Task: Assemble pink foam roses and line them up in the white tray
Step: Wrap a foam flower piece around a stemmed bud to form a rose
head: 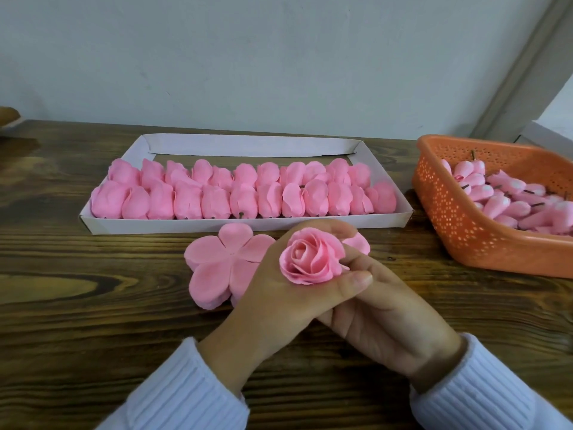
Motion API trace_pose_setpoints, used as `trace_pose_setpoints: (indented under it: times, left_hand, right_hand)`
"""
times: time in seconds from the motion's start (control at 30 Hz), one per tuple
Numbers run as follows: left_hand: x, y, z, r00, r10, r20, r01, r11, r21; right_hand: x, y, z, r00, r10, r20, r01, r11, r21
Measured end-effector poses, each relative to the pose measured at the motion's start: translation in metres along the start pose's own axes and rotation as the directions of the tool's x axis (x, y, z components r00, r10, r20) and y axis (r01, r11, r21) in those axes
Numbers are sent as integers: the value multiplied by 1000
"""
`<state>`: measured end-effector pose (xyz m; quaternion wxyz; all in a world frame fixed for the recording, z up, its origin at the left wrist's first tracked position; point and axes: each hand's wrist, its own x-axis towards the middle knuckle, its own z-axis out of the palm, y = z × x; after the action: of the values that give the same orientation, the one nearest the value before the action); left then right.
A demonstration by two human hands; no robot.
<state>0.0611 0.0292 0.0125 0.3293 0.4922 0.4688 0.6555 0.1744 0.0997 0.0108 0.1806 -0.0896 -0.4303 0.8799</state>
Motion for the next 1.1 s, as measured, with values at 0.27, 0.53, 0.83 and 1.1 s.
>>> trace_pose_setpoints:
  times: [0.27,0.53,0.83,1.1]
  left_hand:
    - [-2,6,0,998,-48,43,51,996,-76]
    - [-2,2,2,999,-35,22,36,997,-65]
    - [-2,5,4,988,0,-154,-3,1000,-16]
    - [2,-1,1,963,-11,-269,26,998,52]
  right_hand:
    - [3,-1,-1,987,157,-10,-158,986,-61]
    - [3,0,-3,996,89,-7,-90,995,-32]
    - [2,-1,-1,974,-106,-200,67,978,-197]
    - [-5,-1,-2,703,-711,16,442,420,-793]
